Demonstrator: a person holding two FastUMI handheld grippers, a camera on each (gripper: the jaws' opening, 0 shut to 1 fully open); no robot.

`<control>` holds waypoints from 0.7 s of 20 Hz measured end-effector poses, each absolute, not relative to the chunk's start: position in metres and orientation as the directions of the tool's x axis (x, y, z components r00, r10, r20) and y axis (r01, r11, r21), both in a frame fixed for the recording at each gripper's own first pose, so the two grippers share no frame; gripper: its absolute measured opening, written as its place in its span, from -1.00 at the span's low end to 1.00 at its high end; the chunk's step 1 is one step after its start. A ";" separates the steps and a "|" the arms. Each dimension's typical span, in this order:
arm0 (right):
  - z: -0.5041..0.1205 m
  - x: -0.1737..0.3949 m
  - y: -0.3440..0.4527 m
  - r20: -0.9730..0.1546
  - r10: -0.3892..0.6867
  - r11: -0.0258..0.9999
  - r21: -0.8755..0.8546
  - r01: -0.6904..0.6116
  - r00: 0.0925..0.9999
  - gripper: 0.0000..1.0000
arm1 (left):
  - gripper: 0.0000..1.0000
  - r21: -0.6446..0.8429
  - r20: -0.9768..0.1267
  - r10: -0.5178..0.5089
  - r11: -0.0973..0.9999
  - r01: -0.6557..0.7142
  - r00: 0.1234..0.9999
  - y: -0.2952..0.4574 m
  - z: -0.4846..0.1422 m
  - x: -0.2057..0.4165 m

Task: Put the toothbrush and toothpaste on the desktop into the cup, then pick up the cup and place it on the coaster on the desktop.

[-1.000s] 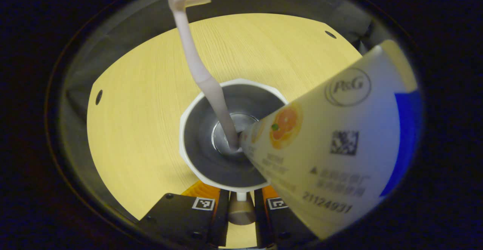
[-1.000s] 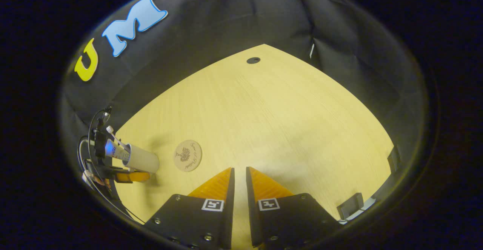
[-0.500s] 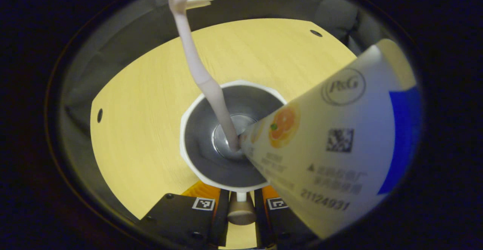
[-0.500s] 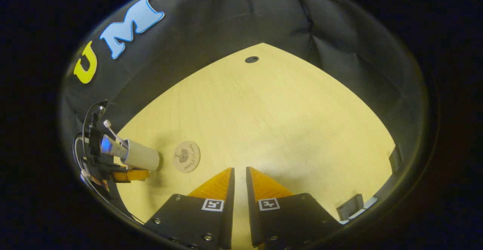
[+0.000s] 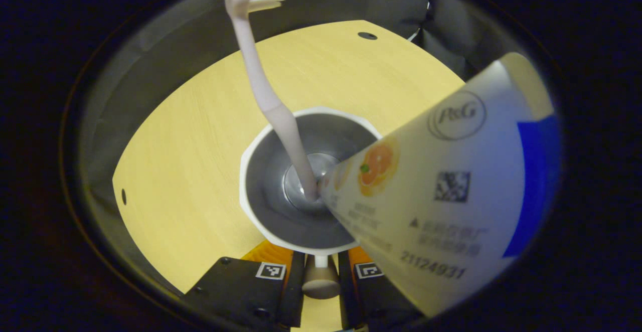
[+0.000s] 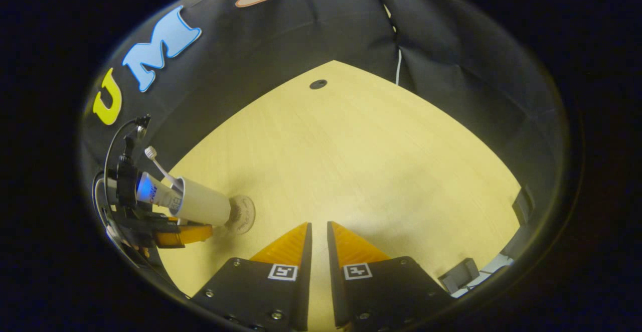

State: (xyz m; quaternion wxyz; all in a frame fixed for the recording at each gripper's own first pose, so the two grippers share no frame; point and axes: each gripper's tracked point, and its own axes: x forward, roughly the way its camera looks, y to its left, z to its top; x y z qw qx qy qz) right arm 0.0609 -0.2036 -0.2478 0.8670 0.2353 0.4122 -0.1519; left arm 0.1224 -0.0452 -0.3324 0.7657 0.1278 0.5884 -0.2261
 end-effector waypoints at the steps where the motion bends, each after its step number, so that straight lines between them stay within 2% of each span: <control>1: -0.247 0.057 -0.209 -0.787 -0.075 0.835 0.287 0.470 0.612 -0.62 | -0.28 -0.074 -0.960 -0.197 0.863 0.499 0.198 -0.045 -0.334 0.119; 8: -0.235 0.031 -0.229 -0.799 -0.104 0.790 0.295 0.537 0.592 -0.62 | -0.27 -0.093 -0.967 -0.193 0.878 0.470 0.169 -0.046 -0.342 0.126; 13: -0.233 0.033 -0.233 -0.796 -0.095 0.801 0.295 0.521 0.597 -0.62 | -0.24 -0.105 -0.958 -0.206 0.897 0.430 0.197 -0.032 -0.331 0.138; 14: -0.232 0.035 -0.231 -0.794 -0.089 0.807 0.296 0.511 0.601 -0.62 | -0.12 -0.098 -0.954 -0.208 0.898 0.429 0.218 -0.027 -0.325 0.142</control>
